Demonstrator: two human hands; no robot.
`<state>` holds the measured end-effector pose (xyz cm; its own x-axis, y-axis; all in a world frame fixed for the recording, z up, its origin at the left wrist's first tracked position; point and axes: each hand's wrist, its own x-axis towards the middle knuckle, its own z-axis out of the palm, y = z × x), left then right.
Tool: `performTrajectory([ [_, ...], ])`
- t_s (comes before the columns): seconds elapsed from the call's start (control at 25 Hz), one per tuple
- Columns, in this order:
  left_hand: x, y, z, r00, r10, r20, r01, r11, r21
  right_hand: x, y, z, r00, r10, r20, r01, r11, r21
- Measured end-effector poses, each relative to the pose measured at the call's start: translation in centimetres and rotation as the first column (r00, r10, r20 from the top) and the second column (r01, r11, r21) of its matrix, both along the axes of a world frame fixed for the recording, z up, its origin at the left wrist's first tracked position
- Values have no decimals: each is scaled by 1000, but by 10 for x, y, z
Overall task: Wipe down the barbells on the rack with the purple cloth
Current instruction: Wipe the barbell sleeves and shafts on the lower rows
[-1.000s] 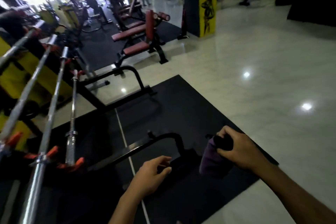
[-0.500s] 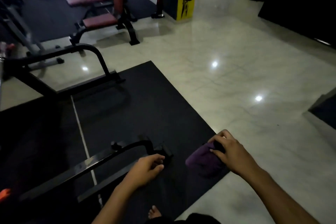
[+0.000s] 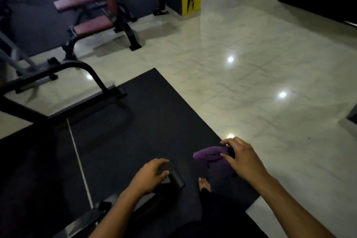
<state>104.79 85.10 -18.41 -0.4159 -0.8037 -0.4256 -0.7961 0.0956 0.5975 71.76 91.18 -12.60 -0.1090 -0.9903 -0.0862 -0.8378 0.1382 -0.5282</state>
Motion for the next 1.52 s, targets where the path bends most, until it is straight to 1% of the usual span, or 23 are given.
performTrajectory([
  [0.08, -16, -38, -3, 997, 28, 77, -28, 1000, -6, -22, -43, -9, 996, -20, 90, 14, 997, 72],
  [0.16, -26, -68, -5, 987, 63, 145, -57, 997, -42, -39, -81, -17, 995, 1, 102, -13, 992, 122],
  [0.2, -28, -80, -8, 983, 109, 147, -102, 993, -52, -45, -100, -21, 995, 14, 100, -28, 990, 139],
  [0.28, -28, -99, -11, 968, 229, 101, -226, 973, -39, -50, -139, -25, 994, 59, 94, -74, 984, 161],
  [0.36, -24, -108, -14, 951, 302, 61, -301, 953, -33, -44, -169, -24, 990, 106, 93, -120, 980, 156],
  [0.52, 2, -131, -26, 884, 465, -46, -465, 885, 5, -3, -238, -21, 954, 243, 175, -265, 957, 114],
  [0.6, 21, -149, -33, 828, 549, -116, -549, 835, 34, 27, -278, -16, 903, 349, 253, -380, 921, 88],
  [0.68, 38, -170, -32, 773, 597, -214, -591, 801, 98, 58, -317, -3, 831, 457, 318, -497, 866, 54],
  [0.76, 61, -203, -28, 710, 622, -328, -602, 779, 173, 97, -366, 9, 737, 558, 383, -621, 782, 54],
  [0.84, 89, -241, -11, 642, 628, -439, -586, 772, 248, 148, -415, 25, 628, 629, 458, -733, 676, 75],
  [0.92, 122, -277, 12, 583, 639, -501, -576, 760, 299, 203, -464, 37, 540, 692, 479, -812, 579, 78],
  [1.0, 152, -305, 31, 549, 646, -531, -642, 732, 227, 250, -508, 46, 503, 729, 464, -836, 546, 48],
  [1.04, 167, -319, 40, 515, 663, -544, -690, 697, 195, 272, -531, 50, 497, 744, 446, -837, 547, 20],
  [1.08, 179, -330, 49, 479, 670, -567, -729, 663, 168, 289, -550, 53, 504, 763, 403, -831, 557, -15],
  [1.12, 196, -345, 59, 479, 668, -569, -764, 637, 104, 313, -571, 56, 505, 798, 329, -831, 553, -64],
  [1.16, 211, -357, 70, 524, 659, -540, -780, 626, 7, 334, -585, 62, 497, 831, 249, -838, 534, -108],
  [1.2, 225, -368, 79, 594, 642, -484, -771, 626, -115, 355, -594, 67, 463, 864, 198, -859, 493, -138],
  [1.24, 238, -379, 86, 667, 621, -412, -736, 637, -231, 378, -601, 70, 398, 901, 173, -892, 424, -158],
  [1.28, 252, -390, 90, 718, 604, -346, -695, 640, -326, 402, -608, 72, 314, 935, 165, -926, 340, -166],
  [1.32, 264, -400, 95, 747, 597, -292, -664, 642, -384, 425, -616, 73, 239, 954, 180, -948, 269, -170],
  [1.4, 290, -420, 100, 745, 620, -248, -656, 613, -440, 468, -640, 70, 146, 954, 263, -957, 204, -208],
  [1.48, 318, -440, 100, 694, 666, -272, -706, 555, -440, 508, -673, 68, 107, 935, 338, -957, 189, -220],
  [1.52, 334, -453, 101, 655, 696, -295, -744, 525, -412, 527, -692, 66, 89, 928, 362, -958, 179, -223],
])
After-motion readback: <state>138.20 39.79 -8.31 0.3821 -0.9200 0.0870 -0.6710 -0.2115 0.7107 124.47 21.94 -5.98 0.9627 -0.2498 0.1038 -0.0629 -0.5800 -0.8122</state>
